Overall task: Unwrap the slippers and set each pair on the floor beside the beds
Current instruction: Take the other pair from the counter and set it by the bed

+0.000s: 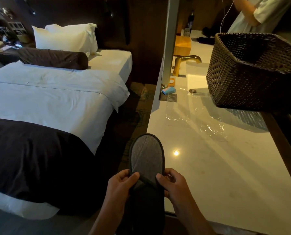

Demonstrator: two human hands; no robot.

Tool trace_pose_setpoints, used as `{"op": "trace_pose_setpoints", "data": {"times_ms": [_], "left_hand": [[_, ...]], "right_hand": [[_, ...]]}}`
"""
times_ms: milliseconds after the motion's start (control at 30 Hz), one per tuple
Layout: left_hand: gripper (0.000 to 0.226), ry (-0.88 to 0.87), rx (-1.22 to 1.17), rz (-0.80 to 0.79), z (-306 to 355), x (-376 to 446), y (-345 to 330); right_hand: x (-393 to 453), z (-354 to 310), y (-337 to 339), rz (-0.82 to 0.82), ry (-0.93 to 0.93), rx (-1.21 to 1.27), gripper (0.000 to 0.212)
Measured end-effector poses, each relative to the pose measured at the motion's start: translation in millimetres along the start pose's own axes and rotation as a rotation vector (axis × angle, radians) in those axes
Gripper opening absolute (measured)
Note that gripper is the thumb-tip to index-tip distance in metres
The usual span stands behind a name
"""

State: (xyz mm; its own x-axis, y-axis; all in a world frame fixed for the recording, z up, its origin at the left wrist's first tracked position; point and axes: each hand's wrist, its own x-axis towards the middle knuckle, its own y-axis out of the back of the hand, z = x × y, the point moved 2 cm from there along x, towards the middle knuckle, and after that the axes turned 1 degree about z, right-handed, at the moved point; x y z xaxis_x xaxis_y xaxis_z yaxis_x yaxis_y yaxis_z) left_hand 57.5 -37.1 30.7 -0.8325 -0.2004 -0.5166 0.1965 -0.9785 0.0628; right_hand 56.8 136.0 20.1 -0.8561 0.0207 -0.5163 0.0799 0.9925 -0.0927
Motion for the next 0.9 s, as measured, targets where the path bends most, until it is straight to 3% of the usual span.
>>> {"op": "trace_pose_setpoints", "data": {"times_ms": [267,533,900], "left_hand": [[0.012,0.052,-0.024,-0.122,41.7,70.7,90.8],[0.013,0.069,-0.073,-0.141,76.5,124.6,189.0],[0.01,0.048,-0.081,-0.148,100.5,174.5,204.0]], "right_hand": [[49.4,-9.9,-104.5,0.074,0.0,0.013,0.023],[79.2,-23.6,-221.2,0.128,0.042,-0.062,0.018],[118.4,-44.6,-252.1,0.138,0.025,-0.033,0.017]]}}
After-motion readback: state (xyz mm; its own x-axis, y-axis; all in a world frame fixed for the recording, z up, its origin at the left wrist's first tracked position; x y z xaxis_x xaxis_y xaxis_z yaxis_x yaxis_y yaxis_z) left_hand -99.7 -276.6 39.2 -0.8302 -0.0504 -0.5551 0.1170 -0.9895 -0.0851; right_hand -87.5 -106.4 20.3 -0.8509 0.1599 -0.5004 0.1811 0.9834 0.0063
